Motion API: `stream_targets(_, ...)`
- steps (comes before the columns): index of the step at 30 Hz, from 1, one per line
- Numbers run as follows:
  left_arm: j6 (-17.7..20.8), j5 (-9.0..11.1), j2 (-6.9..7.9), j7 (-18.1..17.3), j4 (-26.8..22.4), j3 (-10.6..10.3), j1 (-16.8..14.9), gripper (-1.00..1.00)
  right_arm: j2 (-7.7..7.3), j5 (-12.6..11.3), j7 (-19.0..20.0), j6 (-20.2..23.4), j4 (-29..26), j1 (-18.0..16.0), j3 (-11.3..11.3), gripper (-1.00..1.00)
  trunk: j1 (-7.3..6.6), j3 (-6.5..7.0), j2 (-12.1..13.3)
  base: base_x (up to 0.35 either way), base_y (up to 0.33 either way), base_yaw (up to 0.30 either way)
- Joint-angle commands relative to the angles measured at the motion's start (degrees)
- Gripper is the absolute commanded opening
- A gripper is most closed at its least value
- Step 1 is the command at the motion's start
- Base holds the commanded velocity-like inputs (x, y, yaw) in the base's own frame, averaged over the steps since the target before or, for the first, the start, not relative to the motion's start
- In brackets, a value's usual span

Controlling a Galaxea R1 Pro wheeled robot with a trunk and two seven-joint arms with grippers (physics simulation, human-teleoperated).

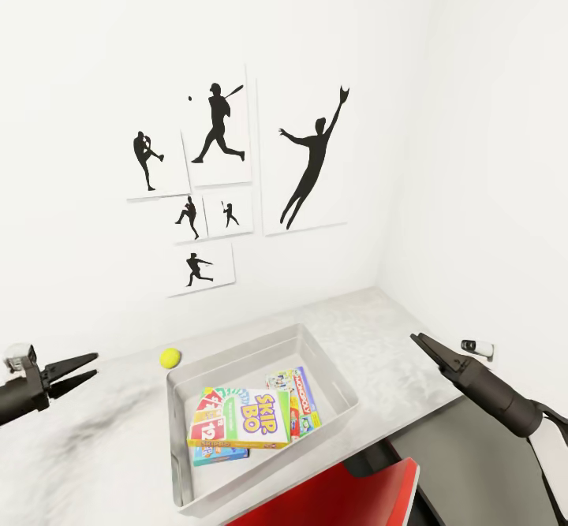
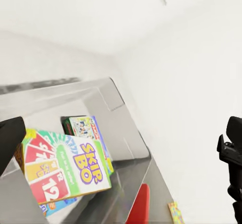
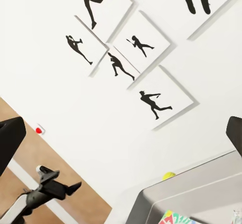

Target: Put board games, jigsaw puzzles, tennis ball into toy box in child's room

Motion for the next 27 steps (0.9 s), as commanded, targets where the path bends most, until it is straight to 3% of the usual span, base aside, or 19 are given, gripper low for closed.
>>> stream_targets(1,0.19,-0.31,0.66,-0.29,-0.09,-0.65,-0.08,1.00,-0.02,-0.28,0.00,0.33,0.00,-0.05,-0.02,1.00,0.04,-0.13,-0.13,0.000,0.000,0.000)
stream_targets(5,0.17,-0.65,2.87,-0.29,-0.28,-2.90,-0.09,1.00,-0.03,-0.24,-0.02,0.28,0.00,-0.05,-0.02,1.00,0.04,-0.13,-0.13,0.000,0.000,0.000)
stream_targets(6,-0.18,-0.75,4.37,-0.30,-0.57,-5.11,-0.05,1.00,-0.04,-0.22,-0.02,0.26,0.00,-0.05,-0.04,1.00,0.04,-0.13,-0.13,0.000,0.000,0.000)
stream_targets(11,-0.36,-0.79,4.87,-0.30,-2.17,-7.99,-0.03,1.00,-0.23,-0.28,-0.03,0.26,0.00,-0.05,-0.07,1.00,0.04,-0.13,-0.13,0.000,0.000,0.000)
stream_targets(27,-0.39,-0.76,4.84,-0.38,-2.80,-8.51,-0.03,1.00,-0.06,-0.14,-0.11,0.26,1.75,-0.05,0.00,1.00,0.04,-0.13,-0.13,-0.049,0.036,0.000)
